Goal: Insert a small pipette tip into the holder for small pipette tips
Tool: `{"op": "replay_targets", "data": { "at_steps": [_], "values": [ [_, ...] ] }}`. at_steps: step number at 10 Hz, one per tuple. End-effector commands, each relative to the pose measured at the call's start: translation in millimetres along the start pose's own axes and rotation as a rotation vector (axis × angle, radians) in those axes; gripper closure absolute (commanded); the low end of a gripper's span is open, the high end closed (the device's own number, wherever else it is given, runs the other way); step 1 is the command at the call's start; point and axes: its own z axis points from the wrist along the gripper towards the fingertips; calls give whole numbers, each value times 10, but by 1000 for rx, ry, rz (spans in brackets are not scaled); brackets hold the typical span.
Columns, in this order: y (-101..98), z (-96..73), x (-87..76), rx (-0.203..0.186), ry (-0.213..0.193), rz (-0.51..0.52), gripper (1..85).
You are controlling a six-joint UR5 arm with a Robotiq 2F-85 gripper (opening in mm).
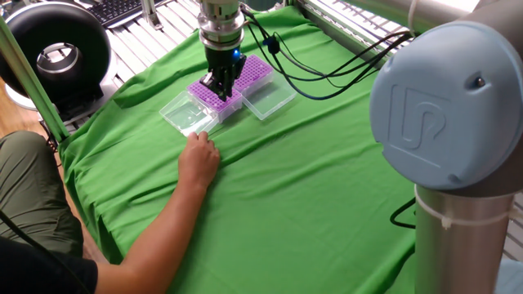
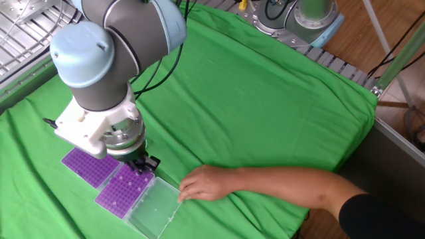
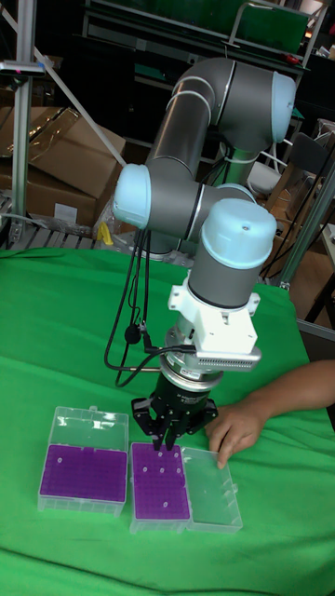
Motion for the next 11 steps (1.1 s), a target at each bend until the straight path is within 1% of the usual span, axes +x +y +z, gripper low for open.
{"op": "replay_targets", "data": {
  "at_steps": [1, 4, 5, 11],
  "values": [
    [28, 32, -46, -8, -8, 12, 627],
    [-12, 61, -57, 0, -12, 4, 630],
    [1, 66, -60, -4, -13, 6, 630],
    [-15, 113, -86, 3, -20, 6, 633]
  ]
}}
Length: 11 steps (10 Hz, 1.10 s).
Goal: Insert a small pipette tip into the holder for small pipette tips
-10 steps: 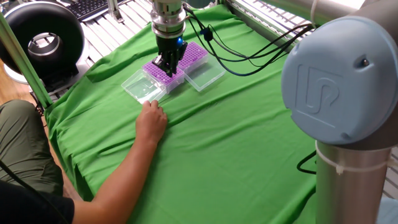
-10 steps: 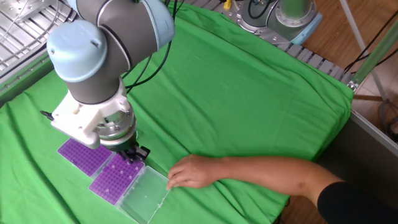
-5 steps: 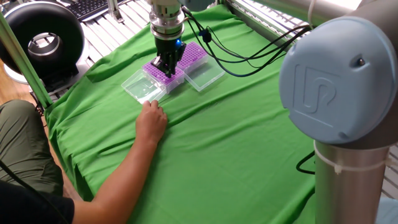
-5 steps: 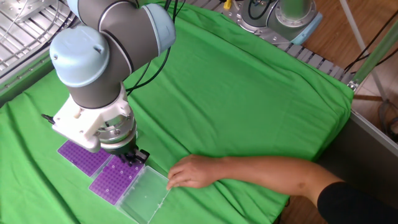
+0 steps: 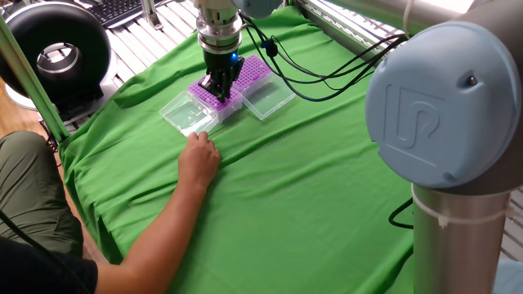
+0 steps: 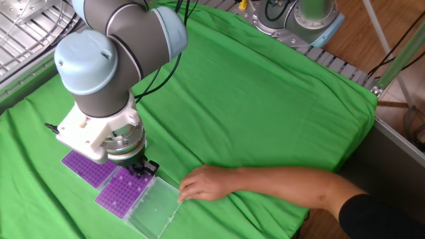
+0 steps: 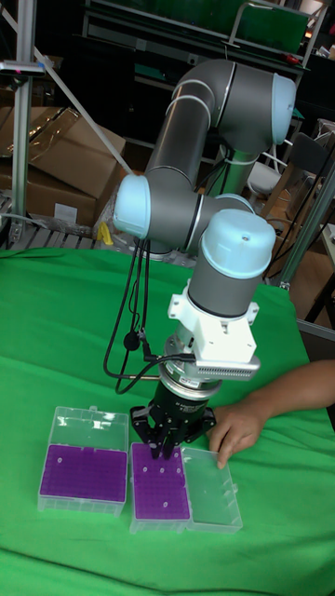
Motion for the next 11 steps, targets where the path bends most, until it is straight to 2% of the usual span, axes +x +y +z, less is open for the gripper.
{"op": "replay_targets", "data": {
  "at_steps": [1, 9, 11],
  "values": [
    [13, 15, -22, -8, -7, 7, 633],
    [26, 53, -51, -8, -20, 34, 683],
    [20, -4, -43, -13, -19, 41, 707]
  ]
}}
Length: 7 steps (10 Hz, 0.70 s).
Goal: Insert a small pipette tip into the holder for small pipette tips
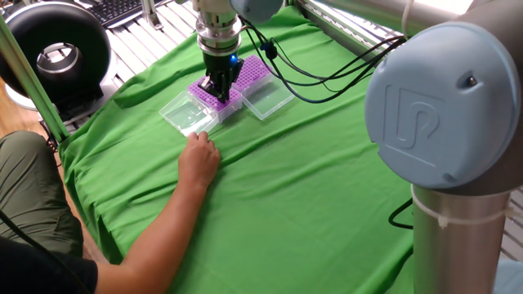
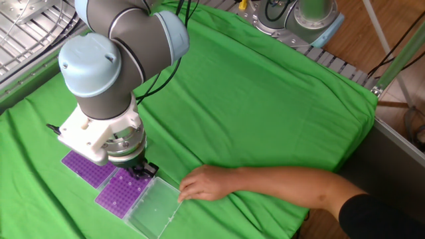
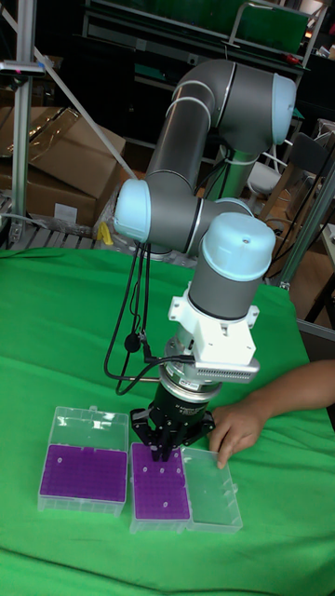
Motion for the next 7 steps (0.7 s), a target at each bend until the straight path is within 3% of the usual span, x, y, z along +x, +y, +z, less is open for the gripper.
{"op": "replay_targets", "data": {
  "at_steps": [1, 5, 7],
  "values": [
    [0, -77, -10, -19, -4, 15, 713],
    [-13, 14, -67, -3, -27, 58, 843],
    [-28, -80, -6, 18, 0, 65, 847]
  ]
}}
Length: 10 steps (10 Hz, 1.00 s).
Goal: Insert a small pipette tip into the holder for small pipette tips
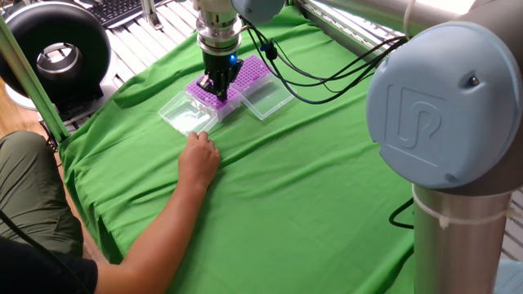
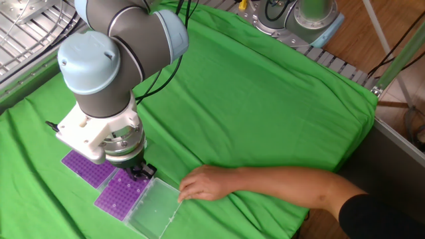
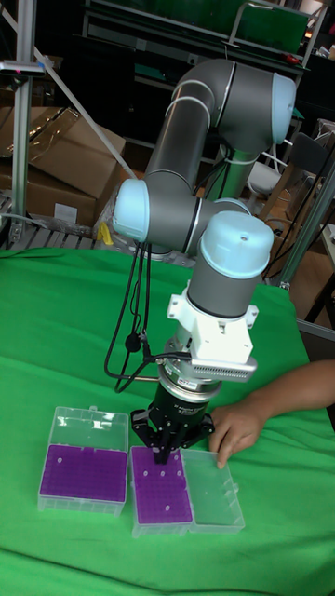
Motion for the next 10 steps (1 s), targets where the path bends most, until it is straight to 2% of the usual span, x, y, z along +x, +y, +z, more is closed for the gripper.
{"op": "replay_targets", "data": {
  "at_steps": [1, 4, 7, 9, 10],
  "values": [
    [-2, -143, 49, 15, 28, 24, 847],
    [-75, -245, 39, 27, 43, 18, 847],
    [-136, -450, 21, 41, 66, 1, 847],
    [-274, -521, -34, 41, 58, -44, 847],
    [-379, -543, -44, 54, 58, -79, 847]
  ]
}}
